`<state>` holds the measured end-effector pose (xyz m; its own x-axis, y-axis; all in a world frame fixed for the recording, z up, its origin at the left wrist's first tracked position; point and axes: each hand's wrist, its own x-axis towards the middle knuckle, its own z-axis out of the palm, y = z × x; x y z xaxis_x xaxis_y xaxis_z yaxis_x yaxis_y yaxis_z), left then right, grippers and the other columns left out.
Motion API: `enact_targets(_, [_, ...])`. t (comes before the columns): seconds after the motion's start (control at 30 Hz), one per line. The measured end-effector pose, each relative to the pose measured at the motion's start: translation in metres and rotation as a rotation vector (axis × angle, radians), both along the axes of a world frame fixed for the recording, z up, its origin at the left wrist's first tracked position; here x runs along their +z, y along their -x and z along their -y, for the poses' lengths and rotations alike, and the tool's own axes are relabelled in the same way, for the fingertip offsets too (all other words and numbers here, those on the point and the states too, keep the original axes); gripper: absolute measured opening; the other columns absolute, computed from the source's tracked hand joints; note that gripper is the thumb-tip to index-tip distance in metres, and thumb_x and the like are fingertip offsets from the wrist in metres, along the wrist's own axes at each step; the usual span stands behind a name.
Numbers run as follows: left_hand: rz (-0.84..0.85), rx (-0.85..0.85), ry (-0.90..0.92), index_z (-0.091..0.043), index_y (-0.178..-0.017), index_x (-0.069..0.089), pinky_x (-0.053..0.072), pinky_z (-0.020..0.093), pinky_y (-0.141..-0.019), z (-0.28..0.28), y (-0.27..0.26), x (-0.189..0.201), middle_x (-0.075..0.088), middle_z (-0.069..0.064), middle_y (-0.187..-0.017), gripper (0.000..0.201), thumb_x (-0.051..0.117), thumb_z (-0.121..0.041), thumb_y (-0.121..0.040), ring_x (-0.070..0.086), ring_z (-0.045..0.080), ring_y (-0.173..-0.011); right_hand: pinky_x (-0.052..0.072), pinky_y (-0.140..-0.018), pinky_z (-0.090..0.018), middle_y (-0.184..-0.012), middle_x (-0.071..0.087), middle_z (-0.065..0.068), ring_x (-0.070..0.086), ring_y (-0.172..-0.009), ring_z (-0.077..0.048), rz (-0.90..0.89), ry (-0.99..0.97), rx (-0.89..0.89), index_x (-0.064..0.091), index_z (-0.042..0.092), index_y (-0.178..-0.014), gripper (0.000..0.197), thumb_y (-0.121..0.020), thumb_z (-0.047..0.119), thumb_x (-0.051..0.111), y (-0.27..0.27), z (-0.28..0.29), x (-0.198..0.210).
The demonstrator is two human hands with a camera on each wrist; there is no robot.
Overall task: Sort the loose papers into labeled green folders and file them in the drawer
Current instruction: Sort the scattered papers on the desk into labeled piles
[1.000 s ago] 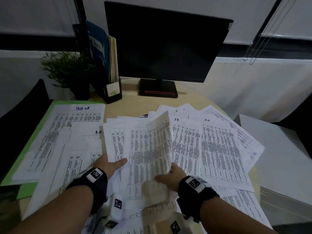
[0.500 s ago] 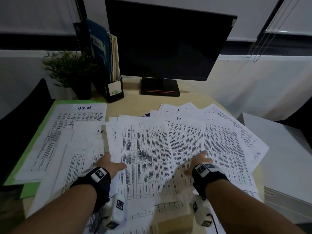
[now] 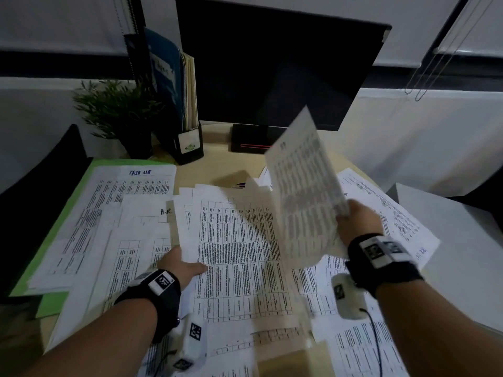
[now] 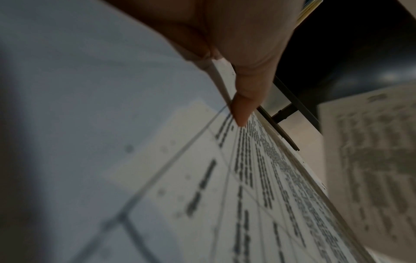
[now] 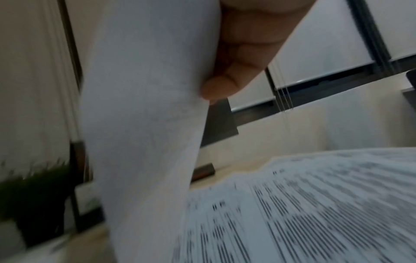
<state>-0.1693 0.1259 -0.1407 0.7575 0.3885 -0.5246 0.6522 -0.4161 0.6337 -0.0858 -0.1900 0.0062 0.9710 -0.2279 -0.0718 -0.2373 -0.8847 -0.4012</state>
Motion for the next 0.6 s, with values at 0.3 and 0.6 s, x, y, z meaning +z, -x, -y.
enact_targets(0.3, [-0.005, -0.027, 0.032, -0.013, -0.126, 0.050, 0.047, 0.042, -0.096, -0.001, 0.001, 0.007, 0.058, 0.008, -0.124, 0.065, 0.075, -0.039, -0.072, 0.056, 0.027, -0.107, 0.045, -0.075, -0.028, -0.091, 0.065, -0.009, 0.061, -0.082, -0.023, 0.002, -0.412, 0.010, 0.063, 0.005, -0.111, 0.028, -0.084, 0.011, 0.066, 0.006, 0.001, -0.004])
enact_targets(0.6, [-0.037, -0.200, 0.030, -0.018, -0.150, 0.007, 0.036, 0.038, -0.107, 0.029, 0.016, 0.037, 0.030, 0.007, -0.153, 0.117, 0.078, -0.057, -0.065, 0.037, 0.027, -0.135, 0.046, -0.078, -0.023, -0.124, 0.059, -0.005, 0.059, -0.101, -0.020, -0.489, -0.090, 0.277, 0.048, 0.011, -0.131, 0.050, -0.088, 0.032, 0.064, 0.055, -0.025, -0.098])
